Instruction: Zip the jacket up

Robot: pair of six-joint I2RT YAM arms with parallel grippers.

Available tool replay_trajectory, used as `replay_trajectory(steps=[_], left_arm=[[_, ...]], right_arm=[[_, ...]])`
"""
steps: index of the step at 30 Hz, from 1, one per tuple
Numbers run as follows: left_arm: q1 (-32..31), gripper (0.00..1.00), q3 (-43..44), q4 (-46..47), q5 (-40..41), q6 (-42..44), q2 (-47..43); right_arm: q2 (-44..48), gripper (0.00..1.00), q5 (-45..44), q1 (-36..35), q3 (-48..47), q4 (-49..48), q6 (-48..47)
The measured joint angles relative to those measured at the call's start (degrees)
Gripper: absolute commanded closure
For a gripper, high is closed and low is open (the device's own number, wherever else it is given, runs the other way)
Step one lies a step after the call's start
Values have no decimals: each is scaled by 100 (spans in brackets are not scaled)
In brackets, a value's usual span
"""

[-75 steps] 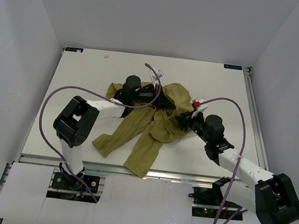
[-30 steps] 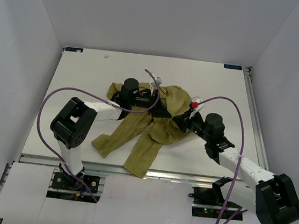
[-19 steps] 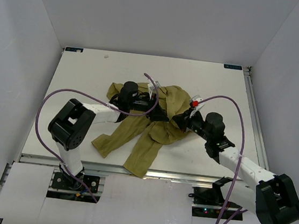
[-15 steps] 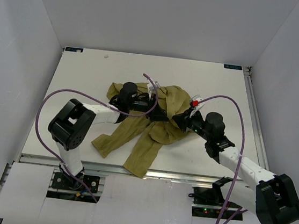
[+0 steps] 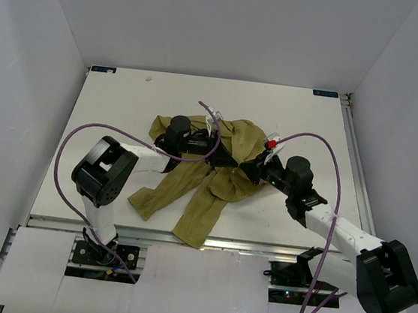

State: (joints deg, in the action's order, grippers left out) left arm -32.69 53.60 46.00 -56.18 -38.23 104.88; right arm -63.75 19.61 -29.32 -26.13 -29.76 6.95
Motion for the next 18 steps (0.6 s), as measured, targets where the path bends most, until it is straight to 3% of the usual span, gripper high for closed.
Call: replay_trajectory(steps=[11,15,18], left_arm=[[-7,56,0,-186,54,28,66],[-34,71,0,-139,46,-4,78],[-55,92,2,-16,5,-97,108]], right_arm=[[-2,92,-19,0,-2,-2,108],[-32,92,-19,0,-2,-4,164],[-48,92,-19,0,-2,-4,169]])
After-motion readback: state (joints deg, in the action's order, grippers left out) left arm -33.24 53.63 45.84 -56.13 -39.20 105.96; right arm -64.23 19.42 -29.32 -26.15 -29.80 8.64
